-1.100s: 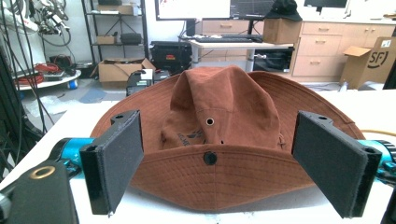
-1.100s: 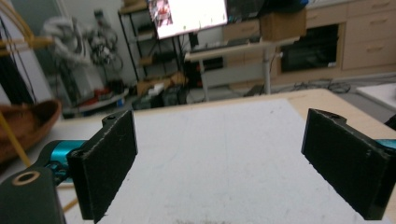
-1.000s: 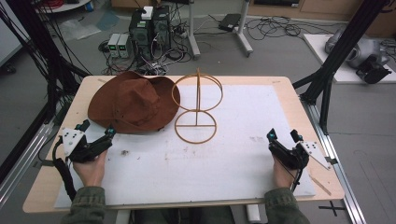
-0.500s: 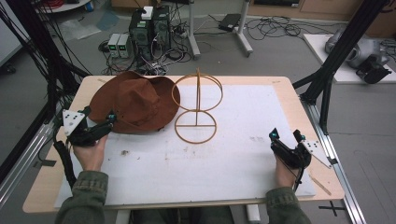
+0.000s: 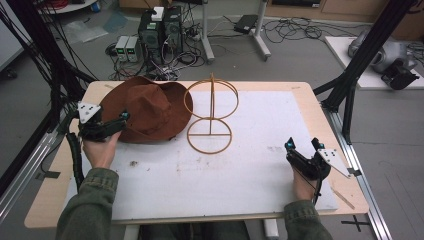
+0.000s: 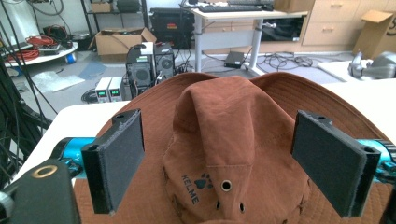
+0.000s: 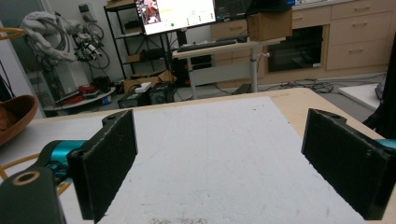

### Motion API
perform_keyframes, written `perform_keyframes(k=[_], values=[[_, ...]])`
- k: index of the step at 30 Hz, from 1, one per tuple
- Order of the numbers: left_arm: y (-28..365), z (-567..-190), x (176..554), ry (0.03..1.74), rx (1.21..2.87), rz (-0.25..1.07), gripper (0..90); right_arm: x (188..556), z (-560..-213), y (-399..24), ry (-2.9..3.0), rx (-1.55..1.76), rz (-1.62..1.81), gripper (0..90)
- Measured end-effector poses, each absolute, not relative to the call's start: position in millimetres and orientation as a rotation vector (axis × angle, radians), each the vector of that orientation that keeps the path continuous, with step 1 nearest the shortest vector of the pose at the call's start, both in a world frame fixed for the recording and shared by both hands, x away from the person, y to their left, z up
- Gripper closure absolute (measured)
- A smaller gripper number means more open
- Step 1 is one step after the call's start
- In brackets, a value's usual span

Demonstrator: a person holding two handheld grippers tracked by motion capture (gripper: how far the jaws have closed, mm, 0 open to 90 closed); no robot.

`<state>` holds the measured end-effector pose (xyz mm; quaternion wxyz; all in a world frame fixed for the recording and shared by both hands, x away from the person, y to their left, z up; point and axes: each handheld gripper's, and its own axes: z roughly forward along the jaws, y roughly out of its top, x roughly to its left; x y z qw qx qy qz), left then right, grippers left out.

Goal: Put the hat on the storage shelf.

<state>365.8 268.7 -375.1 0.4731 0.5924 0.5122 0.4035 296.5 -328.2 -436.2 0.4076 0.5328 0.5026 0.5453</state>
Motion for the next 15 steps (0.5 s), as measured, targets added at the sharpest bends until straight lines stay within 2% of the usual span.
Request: perform_keyframes(k=[4,15], values=[[267.5,-376.4,371.3,1.277,1.454,0.987,22.0,297.0,-436.1,-326.6,1.28,1.331,1.372,9.7],[261.5,-373.4,395.6,1.293,1.517,0.931,19.0,298.9,-436.3,-322.7,1.298,1.322,1.384,9.7]])
